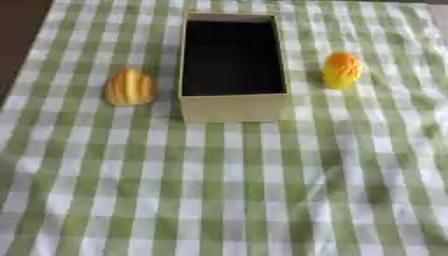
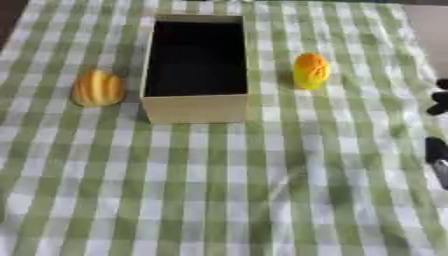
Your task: Pick up objects on the table and place them in the box.
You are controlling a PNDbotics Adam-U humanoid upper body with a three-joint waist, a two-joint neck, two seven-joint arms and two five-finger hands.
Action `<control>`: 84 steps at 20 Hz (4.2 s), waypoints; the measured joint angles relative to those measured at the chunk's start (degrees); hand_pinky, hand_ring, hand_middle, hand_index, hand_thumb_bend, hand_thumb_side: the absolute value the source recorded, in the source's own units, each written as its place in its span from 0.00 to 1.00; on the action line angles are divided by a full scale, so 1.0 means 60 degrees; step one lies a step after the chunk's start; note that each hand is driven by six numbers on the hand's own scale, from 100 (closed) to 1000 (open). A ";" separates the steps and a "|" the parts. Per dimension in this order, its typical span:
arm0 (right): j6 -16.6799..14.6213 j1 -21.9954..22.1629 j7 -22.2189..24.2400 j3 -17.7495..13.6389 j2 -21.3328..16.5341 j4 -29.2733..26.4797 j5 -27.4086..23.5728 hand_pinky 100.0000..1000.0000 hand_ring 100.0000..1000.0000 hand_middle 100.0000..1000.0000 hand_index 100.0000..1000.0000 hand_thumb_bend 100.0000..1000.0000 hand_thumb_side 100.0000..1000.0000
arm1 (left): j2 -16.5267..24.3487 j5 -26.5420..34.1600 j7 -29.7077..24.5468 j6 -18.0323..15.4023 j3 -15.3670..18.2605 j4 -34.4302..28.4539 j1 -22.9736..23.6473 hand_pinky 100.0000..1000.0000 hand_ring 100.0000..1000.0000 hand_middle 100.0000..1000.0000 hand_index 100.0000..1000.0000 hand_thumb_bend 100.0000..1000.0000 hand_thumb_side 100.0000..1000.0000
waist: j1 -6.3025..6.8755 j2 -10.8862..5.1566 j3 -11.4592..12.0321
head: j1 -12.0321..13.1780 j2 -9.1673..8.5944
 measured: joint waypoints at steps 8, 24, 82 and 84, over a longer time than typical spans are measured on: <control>0.1481 -0.0840 0.0930 0.0743 -0.0987 -0.0003 0.0922 0.88 0.90 0.77 0.88 0.00 0.12 | 0.0002 0.0052 -0.0122 0.0055 -0.0094 0.0000 -0.0067 0.81 0.61 0.61 0.83 0.00 0.61 | -0.0033 0.0050 0.0134 | -0.0186 -0.0119; 0.2038 -0.2527 0.2145 0.1580 -0.1381 0.0482 0.0855 0.89 0.90 0.76 0.89 0.00 0.11 | 0.0002 0.0213 -0.0384 0.0094 -0.0241 0.0000 -0.0310 0.81 0.60 0.61 0.83 0.00 0.58 | -0.0134 0.0266 0.0542 | -0.0629 -0.0285; 0.1967 -0.5005 0.2681 0.1288 -0.0769 0.2772 0.2581 1.00 0.98 0.87 0.98 0.00 0.11 | 0.0067 0.0070 -0.1112 0.0460 -0.0644 0.0000 -0.0821 0.82 0.57 0.57 0.82 0.00 0.63 | -0.0947 0.2038 0.1684 | -0.1718 -0.1573; 0.1962 -0.5039 0.2702 0.1308 -0.0767 0.2827 0.2688 1.00 0.98 0.87 0.98 0.00 0.14 | 0.0063 0.0045 -0.1118 0.0476 -0.0645 0.0000 -0.0821 0.82 0.57 0.56 0.82 0.00 0.64 | -0.0949 0.2075 0.1690 | -0.1720 -0.1586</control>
